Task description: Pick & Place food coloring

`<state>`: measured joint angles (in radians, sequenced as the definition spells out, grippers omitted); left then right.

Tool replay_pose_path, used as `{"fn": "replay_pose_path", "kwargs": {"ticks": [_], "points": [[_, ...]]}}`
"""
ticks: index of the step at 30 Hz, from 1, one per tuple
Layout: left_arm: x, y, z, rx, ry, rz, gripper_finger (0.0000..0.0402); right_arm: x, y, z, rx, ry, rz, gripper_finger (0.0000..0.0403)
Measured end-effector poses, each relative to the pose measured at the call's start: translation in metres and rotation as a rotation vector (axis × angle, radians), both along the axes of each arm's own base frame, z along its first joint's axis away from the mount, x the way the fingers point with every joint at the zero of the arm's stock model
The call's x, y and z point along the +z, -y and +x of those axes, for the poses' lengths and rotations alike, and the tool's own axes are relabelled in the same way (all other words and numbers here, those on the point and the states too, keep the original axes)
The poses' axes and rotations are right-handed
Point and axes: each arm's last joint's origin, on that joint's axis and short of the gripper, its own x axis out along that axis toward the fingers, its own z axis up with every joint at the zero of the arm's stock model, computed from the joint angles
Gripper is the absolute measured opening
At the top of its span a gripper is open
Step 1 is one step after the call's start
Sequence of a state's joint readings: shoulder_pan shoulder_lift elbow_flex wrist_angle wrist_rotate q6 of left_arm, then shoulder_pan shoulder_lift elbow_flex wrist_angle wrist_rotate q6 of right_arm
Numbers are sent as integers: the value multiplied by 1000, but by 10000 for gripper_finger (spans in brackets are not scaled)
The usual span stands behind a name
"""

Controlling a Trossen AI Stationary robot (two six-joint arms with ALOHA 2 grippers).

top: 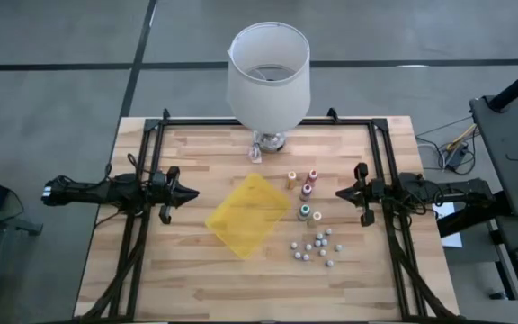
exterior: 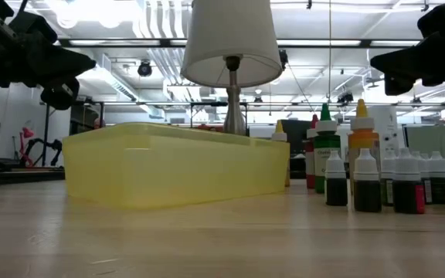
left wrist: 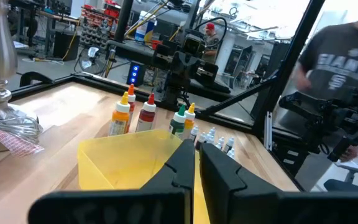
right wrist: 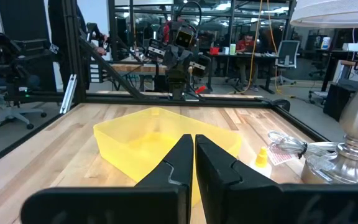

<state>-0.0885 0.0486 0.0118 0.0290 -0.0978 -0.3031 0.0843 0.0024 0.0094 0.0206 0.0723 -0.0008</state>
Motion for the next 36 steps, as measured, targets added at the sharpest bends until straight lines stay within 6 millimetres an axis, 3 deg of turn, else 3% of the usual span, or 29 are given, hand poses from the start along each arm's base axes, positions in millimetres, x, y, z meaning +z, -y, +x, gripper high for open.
{"fn": "replay_pose_path", "kwargs": {"ticks": [25, 32, 36], "points": [[0, 0, 0, 0, 0, 0, 0, 0, 0, 0, 0, 0, 0, 9], [0, 0, 0, 0, 0, 0, 0, 0, 0, 0, -12, 2, -170, 9], [0, 0, 0, 0, 1, 0, 0, 0, 0, 0, -12, 3, -163, 9]]}}
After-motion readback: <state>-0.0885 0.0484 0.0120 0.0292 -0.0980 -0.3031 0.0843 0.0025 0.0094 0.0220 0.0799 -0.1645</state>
